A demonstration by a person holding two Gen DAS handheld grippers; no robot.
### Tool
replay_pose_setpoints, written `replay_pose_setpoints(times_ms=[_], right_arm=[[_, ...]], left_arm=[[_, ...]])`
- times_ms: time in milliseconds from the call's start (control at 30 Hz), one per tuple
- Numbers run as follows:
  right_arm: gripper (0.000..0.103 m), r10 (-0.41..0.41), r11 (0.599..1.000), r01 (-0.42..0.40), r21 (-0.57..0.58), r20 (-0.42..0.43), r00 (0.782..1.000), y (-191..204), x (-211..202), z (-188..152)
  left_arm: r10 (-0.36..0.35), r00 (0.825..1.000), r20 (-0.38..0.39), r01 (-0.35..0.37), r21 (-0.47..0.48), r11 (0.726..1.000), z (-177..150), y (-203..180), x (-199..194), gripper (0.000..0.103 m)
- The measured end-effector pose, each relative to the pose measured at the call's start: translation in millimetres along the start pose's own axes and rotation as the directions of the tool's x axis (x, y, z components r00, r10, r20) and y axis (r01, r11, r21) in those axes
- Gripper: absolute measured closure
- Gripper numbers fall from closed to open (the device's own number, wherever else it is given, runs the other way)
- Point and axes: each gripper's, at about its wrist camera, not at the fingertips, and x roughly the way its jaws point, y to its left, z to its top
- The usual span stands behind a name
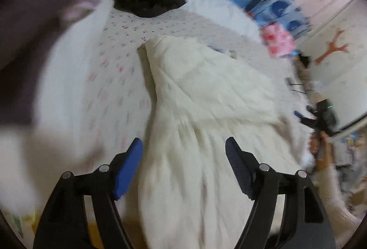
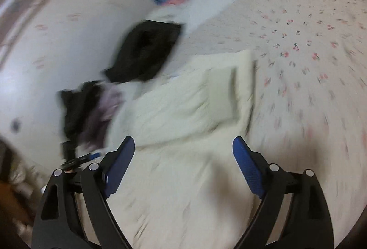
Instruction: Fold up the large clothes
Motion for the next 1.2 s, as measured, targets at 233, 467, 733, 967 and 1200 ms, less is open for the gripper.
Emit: replay_pose_setpoints(times_ms=[233,467,733,967,1200], right_arm=[[0.019,0.02,0.989,-0.017,0.148,-0.022,1.0,-62,81,33],[0.075,0.109,0.993,-0.102,-0.06,0.113,0.988,-17,51,43],[0.077,0.113,0.97,-0.034,-0.242,0.318,0.941,28,-52,79],[0.069,-0.195,0.98,0.19,0.053,0.119,0.973,-103,8,80],[0.054,-0.14,0.93,0.234,-0.284,0.314,0.939,-8,-34,38]], left_arm=[[-0.119,0.993,-0.001,0.11,-0.37,0.922,71,62,141,0.031],[-0.131,0.991,0.021,0.132,-0.262,0.956,83,10,129,0.07],[-0.19,0.936,0.295,0.207,-0.028,0.978,117,-77,37,0.077],[-0.015,1.0,-0.025,0.008,-0.247,0.969,146,-49,203,0.063],[-0.077,0.967,0.243,0.102,-0.095,0.99,129,-82,109,0.047]])
